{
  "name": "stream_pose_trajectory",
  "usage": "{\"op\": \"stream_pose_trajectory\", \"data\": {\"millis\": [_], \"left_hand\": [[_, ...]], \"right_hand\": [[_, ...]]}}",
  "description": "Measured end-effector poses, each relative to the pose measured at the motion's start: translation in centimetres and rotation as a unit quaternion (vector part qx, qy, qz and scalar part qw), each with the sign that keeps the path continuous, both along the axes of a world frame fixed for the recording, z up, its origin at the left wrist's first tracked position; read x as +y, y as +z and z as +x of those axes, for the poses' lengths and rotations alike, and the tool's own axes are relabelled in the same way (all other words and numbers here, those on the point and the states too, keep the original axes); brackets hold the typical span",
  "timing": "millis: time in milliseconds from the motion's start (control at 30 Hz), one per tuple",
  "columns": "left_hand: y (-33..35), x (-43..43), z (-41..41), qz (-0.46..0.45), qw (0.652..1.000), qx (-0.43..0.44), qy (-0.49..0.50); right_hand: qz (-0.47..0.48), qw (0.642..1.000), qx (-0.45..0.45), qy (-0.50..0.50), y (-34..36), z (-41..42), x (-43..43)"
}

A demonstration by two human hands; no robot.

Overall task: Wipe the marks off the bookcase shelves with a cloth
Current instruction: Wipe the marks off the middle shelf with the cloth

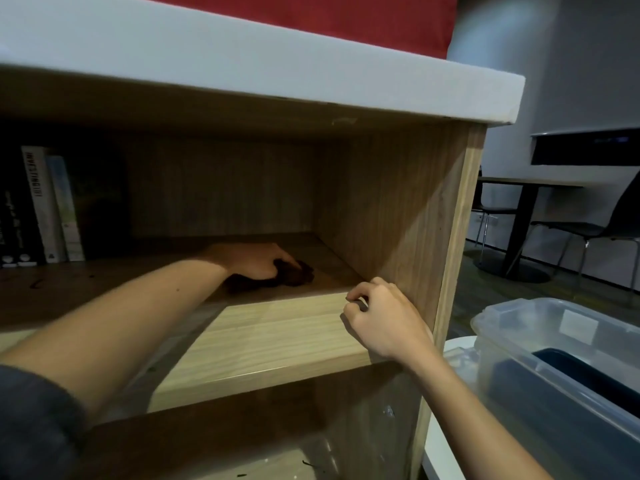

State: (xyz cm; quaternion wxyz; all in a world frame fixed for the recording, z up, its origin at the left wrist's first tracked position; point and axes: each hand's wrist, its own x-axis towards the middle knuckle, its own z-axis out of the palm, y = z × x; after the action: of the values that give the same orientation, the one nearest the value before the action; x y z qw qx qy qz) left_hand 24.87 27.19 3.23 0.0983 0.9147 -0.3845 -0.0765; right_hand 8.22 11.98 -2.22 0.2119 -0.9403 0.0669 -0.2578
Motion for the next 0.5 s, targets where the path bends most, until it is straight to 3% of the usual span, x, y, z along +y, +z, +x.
{"op": "stream_pose_trajectory", "data": {"millis": [67,167,267,500], "left_hand": [[-0.3,-1.1,0.5,-0.017,0.999,-0.014,0.027],[-0.8,-4.3,-0.4,-0.045,0.999,-0.018,-0.008],[0.1,-4.2,-1.5,-0.019,0.999,-0.007,-0.033],[0.1,-4.7,-0.7,-0.035,0.999,-0.019,0.011]], "right_hand": [[0.000,1.000,0.000,-0.002,0.0,0.0,0.0],[-0.005,1.000,0.005,0.004,0.0,-0.1,0.1],[-0.008,1.000,0.001,0.003,0.0,-0.1,-0.1],[-0.001,1.000,0.002,-0.005,0.0,0.2,-0.1]]}}
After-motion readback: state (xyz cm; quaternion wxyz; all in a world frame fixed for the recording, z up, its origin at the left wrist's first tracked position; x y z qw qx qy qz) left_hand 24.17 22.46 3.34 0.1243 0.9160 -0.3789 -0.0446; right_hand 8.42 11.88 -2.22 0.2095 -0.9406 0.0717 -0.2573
